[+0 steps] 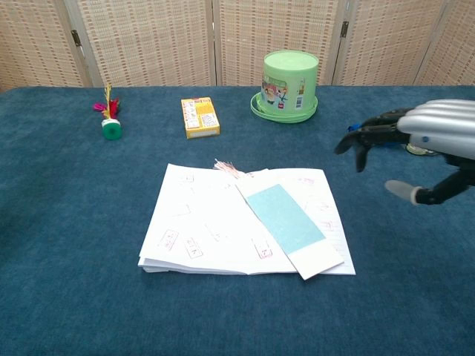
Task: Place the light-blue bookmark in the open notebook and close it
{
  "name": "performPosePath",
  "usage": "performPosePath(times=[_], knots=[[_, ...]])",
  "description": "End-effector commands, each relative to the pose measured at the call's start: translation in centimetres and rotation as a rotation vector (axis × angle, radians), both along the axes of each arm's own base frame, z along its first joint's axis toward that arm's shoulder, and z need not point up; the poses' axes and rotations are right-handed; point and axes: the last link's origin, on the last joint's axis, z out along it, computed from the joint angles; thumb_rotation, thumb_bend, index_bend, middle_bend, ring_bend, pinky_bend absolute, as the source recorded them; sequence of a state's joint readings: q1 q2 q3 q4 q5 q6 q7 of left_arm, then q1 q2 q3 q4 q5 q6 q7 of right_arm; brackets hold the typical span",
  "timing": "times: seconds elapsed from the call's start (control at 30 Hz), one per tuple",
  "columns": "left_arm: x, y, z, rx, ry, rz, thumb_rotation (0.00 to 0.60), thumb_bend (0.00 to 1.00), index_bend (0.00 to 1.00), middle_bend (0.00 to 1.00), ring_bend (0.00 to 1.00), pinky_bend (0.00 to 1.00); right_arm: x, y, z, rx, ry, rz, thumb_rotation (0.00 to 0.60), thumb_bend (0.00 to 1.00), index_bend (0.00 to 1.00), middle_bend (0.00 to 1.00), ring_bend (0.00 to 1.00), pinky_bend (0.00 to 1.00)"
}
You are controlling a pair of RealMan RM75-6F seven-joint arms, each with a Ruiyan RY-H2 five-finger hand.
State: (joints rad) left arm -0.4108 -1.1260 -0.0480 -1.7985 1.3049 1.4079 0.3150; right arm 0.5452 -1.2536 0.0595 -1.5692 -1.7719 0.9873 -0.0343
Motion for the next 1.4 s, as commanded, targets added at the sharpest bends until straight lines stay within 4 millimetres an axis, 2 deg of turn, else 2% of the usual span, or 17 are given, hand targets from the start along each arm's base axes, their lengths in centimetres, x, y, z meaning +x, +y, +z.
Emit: performPosePath(times=[0.03, 0.13, 0.27, 0.43, 0.6, 0.8, 1.0, 1.4], knots=[[-0.1, -0.2, 0.1, 0.001, -0.002, 0.004, 0.6, 0.27, 0.13, 0.08, 0.1, 0.16, 1.3, -1.4, -2.0, 0.027, -0.002, 0.003, 0.6, 0.45, 0.15, 0.36, 0.15, 0.16], [-0.3, -0.6, 0.2, -0.004, 0.0, 0.011, 0.6, 0.27, 0.13, 0.08, 0.1, 0.16, 3.2, -2.7, -5.0, 0.074, 0.015, 0.027, 0.6, 0.43, 0.12, 0.37, 0.15, 0.16], [-0.6, -1.0, 0.4, 0.001, -0.001, 0.018, 0.6, 0.27, 0.13, 0.08, 0.1, 0.16, 4.8, -3.7, -7.7, 0.1, 0.015, 0.04, 0.6, 0.43, 0.12, 0.37, 0.15, 0.16], [-1.1, -1.3, 0.4, -0.003, -0.003, 0.035, 0.6, 0.27, 0.13, 0.08, 0.1, 0.16, 6.4, -4.5, -9.7, 0.125, 0.013, 0.052, 0.6, 0.43, 0.11, 0.36, 0.11, 0.15], [-1.3, -1.5, 0.4, -0.008, -0.01, 0.04, 0.6, 0.27, 0.13, 0.07, 0.1, 0.16, 7.6, -5.4, -11.5, 0.147, 0.038, 0.048, 0.6, 0.42, 0.09, 0.31, 0.06, 0.1], [-1.7, -1.7, 0.7, -0.005, -0.012, 0.054, 0.6, 0.27, 0.13, 0.07, 0.1, 0.16, 8.6, -6.2, -12.9, 0.159, 0.05, 0.037, 0.6, 0.43, 0.08, 0.3, 0.02, 0.06], [-2.1, -1.8, 0.7, -0.005, -0.021, 0.065, 0.6, 0.27, 0.13, 0.07, 0.1, 0.16, 9.4, -6.7, -13.4, 0.158, 0.057, 0.039, 0.6, 0.45, 0.07, 0.29, 0.02, 0.05], [-2.6, -1.8, 0.8, 0.004, -0.026, 0.073, 0.6, 0.27, 0.13, 0.07, 0.1, 0.16, 9.0, -7.5, -13.9, 0.149, 0.087, 0.005, 0.6, 0.46, 0.07, 0.29, 0.02, 0.05]])
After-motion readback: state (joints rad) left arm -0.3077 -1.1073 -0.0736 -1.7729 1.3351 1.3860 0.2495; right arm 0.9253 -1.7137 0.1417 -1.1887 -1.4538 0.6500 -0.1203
